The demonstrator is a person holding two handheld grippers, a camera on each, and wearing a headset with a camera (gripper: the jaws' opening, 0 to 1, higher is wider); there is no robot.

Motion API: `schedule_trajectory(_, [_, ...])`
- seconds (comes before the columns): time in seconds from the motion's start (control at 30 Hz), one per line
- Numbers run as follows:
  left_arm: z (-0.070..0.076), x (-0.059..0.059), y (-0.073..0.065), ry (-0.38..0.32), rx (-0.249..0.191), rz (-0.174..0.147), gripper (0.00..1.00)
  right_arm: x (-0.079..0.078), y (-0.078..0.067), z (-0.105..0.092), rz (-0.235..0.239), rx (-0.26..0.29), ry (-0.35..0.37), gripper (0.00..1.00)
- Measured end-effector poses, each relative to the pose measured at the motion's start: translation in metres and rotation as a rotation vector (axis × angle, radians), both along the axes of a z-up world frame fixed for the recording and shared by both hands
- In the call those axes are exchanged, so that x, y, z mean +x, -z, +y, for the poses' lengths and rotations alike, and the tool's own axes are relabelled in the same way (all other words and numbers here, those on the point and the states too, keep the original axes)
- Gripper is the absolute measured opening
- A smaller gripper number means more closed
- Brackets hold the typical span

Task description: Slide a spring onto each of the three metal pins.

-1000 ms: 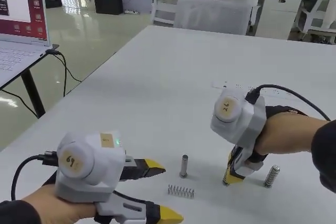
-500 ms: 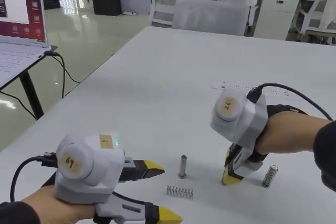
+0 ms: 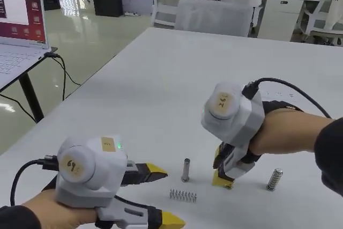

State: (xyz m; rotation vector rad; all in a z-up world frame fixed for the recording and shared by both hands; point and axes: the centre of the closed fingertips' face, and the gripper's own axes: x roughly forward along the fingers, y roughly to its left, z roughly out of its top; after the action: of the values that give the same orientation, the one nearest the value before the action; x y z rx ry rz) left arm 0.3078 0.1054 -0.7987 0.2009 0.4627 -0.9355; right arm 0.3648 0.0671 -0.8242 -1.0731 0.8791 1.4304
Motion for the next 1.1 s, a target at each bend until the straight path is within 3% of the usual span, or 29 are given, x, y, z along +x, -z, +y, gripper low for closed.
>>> schedule_trajectory(0.23, [0.0,0.0,0.0,0.0,0.003,0.0,0.49,-0.017,0.008,0.013,0.027,0.011,-0.035,0.16])
schedule_trajectory(0.53, [0.0,-0.001,0.001,0.003,0.007,0.001,0.49,-0.027,0.022,0.023,0.059,0.026,-0.034,0.13])
schedule_trajectory(1.1, [-0.001,-0.001,0.002,0.008,0.01,0.005,0.48,-0.024,0.042,0.027,0.048,0.001,-0.031,0.1])
